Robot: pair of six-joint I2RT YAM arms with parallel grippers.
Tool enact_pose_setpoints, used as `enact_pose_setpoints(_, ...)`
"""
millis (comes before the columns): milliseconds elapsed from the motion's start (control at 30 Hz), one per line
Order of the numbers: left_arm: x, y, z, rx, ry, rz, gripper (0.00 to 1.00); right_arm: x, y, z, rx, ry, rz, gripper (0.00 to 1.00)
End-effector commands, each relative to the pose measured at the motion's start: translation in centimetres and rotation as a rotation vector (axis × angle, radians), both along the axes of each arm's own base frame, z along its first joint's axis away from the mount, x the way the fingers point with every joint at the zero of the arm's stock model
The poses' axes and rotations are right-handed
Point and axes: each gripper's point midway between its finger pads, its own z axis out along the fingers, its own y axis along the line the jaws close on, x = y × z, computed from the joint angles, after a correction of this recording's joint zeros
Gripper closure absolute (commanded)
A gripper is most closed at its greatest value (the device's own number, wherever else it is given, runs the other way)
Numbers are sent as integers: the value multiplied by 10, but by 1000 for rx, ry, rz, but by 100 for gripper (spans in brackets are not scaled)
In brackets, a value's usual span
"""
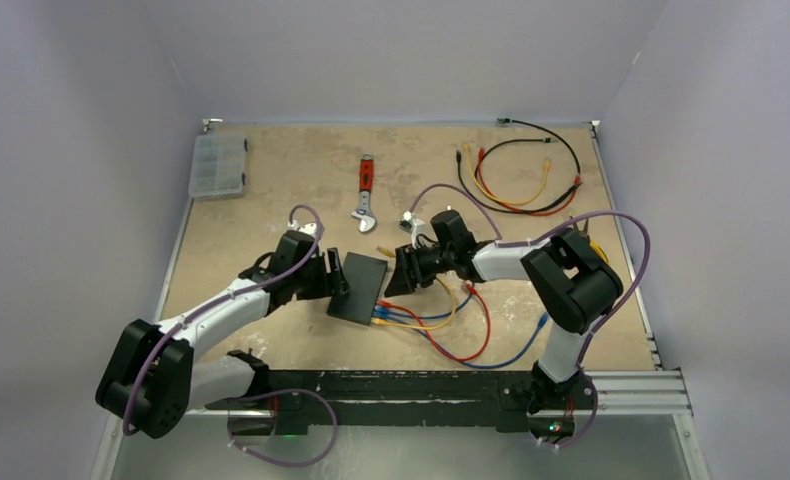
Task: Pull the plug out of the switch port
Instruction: Pull the connector from the switch port.
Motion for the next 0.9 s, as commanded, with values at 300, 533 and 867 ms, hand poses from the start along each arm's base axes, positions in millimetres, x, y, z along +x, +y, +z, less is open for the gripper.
enact_pose_setpoints(300, 8, -14, 2, -38, -17, -52, 43, -29, -14, -13, 45, 123, 31, 46)
enact_pose_setpoints(533, 6, -15, 0, -44, -11, -59, 48, -32, -8, -27, 85, 176, 42, 51)
enact_pose_setpoints(867, 6, -18, -3, -53, -2, -69, 52, -25, 1, -37, 110, 205, 51, 53)
